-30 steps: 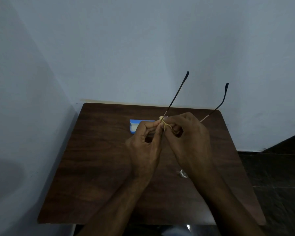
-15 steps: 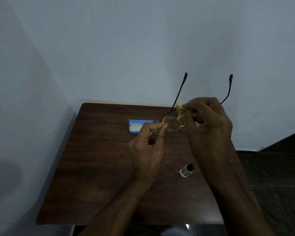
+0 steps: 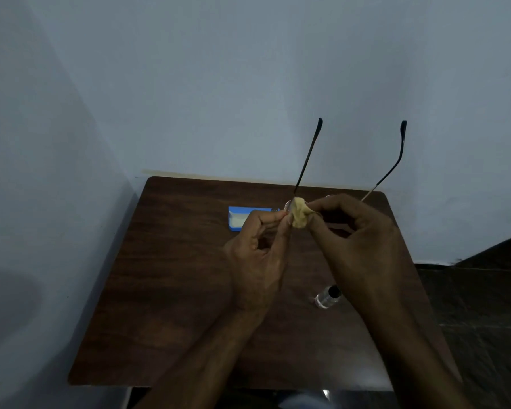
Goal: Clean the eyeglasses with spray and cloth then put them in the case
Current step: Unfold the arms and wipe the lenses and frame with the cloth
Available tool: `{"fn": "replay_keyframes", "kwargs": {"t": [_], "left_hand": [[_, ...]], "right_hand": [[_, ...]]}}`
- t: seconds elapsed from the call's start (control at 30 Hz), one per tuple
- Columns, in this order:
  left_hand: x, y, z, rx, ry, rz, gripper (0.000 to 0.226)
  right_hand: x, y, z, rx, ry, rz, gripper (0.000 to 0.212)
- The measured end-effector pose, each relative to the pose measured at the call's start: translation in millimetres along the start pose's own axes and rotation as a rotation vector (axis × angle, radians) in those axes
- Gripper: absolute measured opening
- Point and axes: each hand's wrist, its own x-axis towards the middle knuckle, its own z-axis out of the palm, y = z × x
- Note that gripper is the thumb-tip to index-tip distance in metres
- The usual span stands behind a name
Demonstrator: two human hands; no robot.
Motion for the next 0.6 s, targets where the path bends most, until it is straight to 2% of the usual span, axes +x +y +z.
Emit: {"fn": "replay_keyframes", "kwargs": {"t": [0.17, 0.37, 0.47, 0.6], "left_hand": [[-1, 1, 0, 0.024, -0.005, 0.029, 0.015], [-5, 4, -1, 0.033, 0.003, 0.031, 0.013], [-4, 6, -1, 0.056, 0.011, 0.032, 0.012], [-3, 9, 1, 0.006, 0.026, -0.01, 0.013]], "right_hand": [[-2, 14, 6, -0.235, 0.06, -0.141, 0.014], [-10, 14, 5, -0.261, -0.051, -0.115, 0.022], [-9, 18, 1, -0.337, -0.017, -0.136, 0.021], [-18, 11, 7, -0.285, -0.004, -0.212, 0.016]]}}
